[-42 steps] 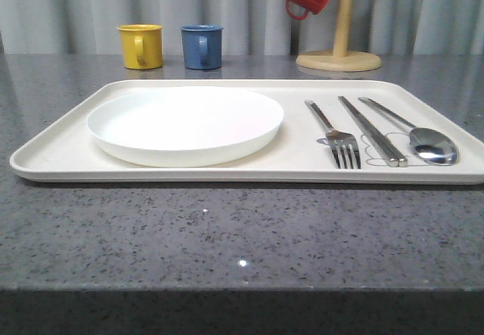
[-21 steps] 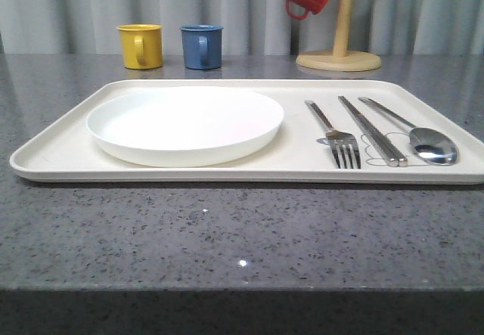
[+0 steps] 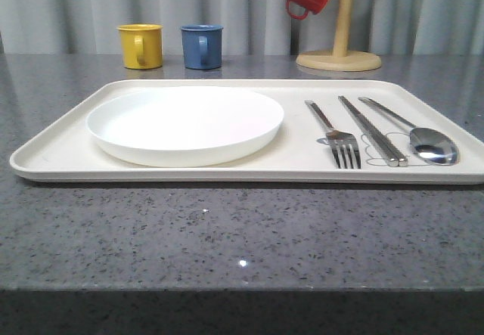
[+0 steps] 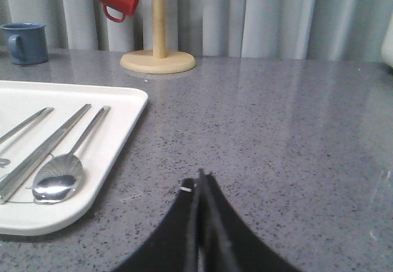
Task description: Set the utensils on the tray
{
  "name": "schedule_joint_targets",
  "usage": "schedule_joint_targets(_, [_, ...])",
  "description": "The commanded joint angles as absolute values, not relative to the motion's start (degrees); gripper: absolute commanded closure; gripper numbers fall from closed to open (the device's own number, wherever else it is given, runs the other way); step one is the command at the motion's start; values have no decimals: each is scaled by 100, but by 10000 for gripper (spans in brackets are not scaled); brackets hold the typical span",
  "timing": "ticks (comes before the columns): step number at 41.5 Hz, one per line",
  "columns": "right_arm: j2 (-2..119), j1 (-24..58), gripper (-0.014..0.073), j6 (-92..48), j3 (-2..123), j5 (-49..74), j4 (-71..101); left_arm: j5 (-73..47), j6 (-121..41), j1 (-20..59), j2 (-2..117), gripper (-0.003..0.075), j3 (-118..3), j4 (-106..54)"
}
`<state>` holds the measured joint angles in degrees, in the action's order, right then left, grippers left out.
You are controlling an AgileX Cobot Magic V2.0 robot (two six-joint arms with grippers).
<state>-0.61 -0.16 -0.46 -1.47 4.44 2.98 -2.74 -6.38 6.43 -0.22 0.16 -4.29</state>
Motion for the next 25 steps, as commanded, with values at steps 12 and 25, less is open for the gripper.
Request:
schedule_joint_targets(12, [-157, -49, 662, -49, -160, -37, 293, 187, -584, 359, -135, 740, 123, -472])
schedule_joint_targets(25, [-157, -49, 662, -49, -160, -37, 293, 187, -584, 285, -135, 740, 123, -472])
